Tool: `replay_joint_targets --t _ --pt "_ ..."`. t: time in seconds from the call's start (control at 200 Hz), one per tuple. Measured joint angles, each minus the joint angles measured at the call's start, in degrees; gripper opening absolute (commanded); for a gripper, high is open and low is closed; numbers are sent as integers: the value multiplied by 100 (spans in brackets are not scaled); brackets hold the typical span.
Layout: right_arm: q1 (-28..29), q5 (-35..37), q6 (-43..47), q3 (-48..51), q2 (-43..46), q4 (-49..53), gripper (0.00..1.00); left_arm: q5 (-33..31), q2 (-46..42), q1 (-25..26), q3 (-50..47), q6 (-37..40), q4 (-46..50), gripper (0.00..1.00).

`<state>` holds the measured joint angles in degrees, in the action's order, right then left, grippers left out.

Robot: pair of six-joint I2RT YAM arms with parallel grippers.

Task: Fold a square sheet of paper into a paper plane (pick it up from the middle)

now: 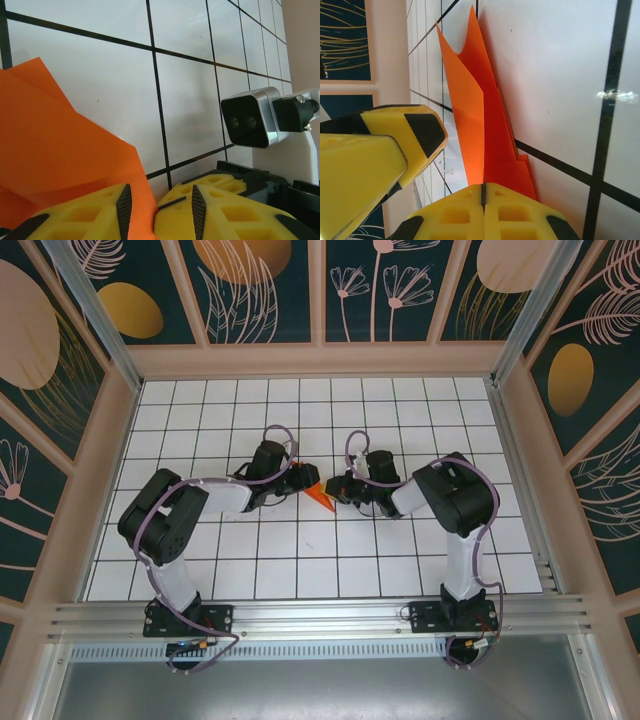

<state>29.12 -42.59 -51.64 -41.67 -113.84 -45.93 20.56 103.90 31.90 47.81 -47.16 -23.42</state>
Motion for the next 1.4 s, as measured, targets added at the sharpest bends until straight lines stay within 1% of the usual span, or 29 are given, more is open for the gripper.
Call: replay_joint_targets --t 0.11,0.2,0.39,0.485,0.595,0.816,0.976,1.216,1.401 --pt "0 -72 125 -55 -2 83 0 -28 94 0 22 2 9 37" --pt "0 -83 286 -74 0 186 3 -87 157 0 61 2 61 36" --pt "0 -81 627 -83 26 442 17 -155 216 0 105 0 122 36" --pt "0 -63 826 -81 177 616 23 -162 238 0 129 0 151 36" --pt "0 -24 1067 -76 413 800 27 -170 254 0 153 0 160 35" --pt "0 245 1556 -76 752 1259 32 -177 280 0 162 2 164 35" --pt "68 538 1939 -76 800 1665 39 -197 289 0 166 0 188 35" --pt "361 848 2433 -116 931 2055 43 -258 289 0 192 0 249 35" --pt "514 1036 2702 -199 953 2234 43 -260 341 0 278 0 271 35"
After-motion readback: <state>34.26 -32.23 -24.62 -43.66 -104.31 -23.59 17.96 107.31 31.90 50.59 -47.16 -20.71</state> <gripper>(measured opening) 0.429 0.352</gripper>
